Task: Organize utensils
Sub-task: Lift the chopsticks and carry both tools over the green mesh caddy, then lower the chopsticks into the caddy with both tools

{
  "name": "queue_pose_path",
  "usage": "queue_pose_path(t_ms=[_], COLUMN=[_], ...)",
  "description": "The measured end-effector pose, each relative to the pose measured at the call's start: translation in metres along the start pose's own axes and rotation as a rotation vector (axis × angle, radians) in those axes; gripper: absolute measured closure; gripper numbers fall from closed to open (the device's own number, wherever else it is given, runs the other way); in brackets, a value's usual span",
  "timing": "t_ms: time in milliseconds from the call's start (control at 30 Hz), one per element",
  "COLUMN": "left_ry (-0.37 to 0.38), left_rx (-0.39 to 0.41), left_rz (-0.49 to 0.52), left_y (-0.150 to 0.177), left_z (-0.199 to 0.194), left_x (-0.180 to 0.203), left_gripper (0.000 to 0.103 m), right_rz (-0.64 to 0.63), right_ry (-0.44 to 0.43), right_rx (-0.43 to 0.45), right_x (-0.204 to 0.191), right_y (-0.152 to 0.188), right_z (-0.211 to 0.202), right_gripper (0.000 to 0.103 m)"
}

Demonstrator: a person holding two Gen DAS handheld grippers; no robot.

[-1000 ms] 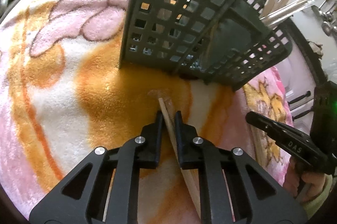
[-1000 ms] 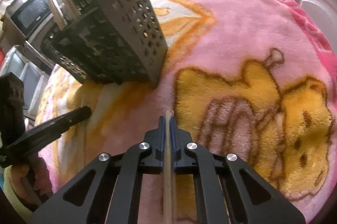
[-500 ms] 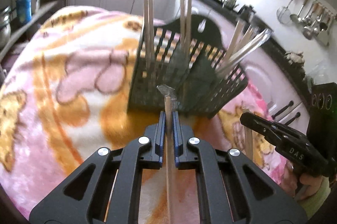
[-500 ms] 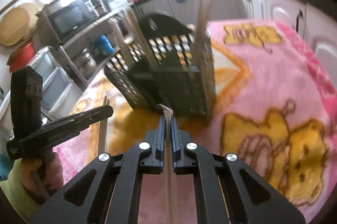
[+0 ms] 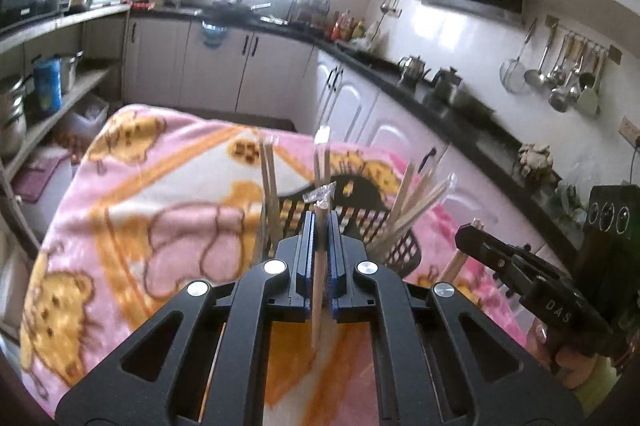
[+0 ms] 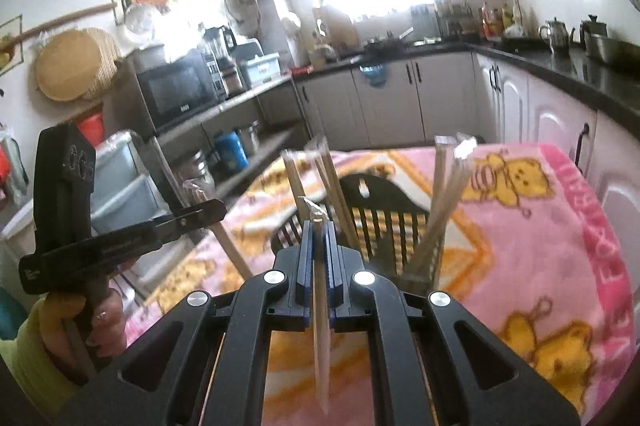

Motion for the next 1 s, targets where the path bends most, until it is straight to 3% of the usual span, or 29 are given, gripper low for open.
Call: queue_pose_path(t_ms=[467, 1000], left_ry=[-0.001, -0.030], left_rx=[0.155, 0.151], left_rz=[0.052, 0.053], left_y=[-0.089, -0.101], left_z=[-0.028, 0.003], left_x=[0.016, 0.006], left_gripper=[0.102, 0.102], right_rz=[-0.005, 0.007], right_ry=[0.021, 0.069], right_rx=[0.156, 0.224], right_x=[0.005, 0.023], right_y=[-0.077, -0.115], right_z=[-0.020, -0.004], right_gripper=[0.097, 0.097])
Point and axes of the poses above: each gripper's, at about its wrist camera, not at the fingertips, and z roughly the way its jaws point, x to its right, y to its underside, the point moved 9 cm from there along z, roughly the way its jaws point, and after that the axes turned 2 degrees about y, right-handed, at the moved point
